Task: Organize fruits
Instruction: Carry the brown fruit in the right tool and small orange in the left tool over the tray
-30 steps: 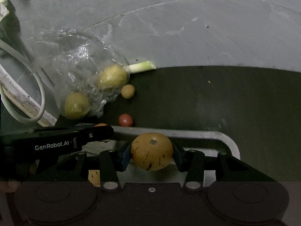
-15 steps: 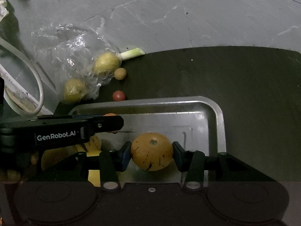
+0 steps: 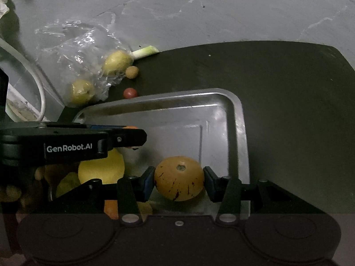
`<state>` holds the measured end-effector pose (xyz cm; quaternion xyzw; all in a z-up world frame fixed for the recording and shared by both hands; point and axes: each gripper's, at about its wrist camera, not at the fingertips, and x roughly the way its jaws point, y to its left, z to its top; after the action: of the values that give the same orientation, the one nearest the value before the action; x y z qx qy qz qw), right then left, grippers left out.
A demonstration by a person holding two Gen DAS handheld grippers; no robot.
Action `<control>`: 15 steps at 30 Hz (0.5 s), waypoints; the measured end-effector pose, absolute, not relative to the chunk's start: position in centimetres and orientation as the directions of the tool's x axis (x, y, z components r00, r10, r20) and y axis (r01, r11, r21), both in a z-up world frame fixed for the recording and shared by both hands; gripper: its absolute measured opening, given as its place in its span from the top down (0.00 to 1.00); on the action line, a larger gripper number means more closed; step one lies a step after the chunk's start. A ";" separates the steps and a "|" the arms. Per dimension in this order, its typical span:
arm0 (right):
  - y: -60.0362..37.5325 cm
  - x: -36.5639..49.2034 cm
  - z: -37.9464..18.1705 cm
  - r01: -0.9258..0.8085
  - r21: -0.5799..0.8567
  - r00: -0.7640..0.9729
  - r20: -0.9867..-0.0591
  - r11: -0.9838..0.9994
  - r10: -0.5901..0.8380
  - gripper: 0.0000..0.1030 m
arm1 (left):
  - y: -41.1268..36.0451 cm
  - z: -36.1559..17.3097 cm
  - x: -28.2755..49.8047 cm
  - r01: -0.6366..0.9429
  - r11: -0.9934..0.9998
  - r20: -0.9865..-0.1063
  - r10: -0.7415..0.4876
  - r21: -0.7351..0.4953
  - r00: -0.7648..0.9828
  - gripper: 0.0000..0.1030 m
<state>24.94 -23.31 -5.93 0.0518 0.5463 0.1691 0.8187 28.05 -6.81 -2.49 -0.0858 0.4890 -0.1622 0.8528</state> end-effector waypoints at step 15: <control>-24.4 22.3 -5.4 -0.217 0.227 0.350 -0.890 0.949 0.293 0.53 | -8.7 -2.3 27.2 0.255 0.929 -0.815 -0.359 -0.267 0.454 0.71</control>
<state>22.35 -24.44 -5.43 0.0347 0.5485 0.1553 0.8209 27.19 -8.71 -2.28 -0.0530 0.4903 -0.1802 0.8511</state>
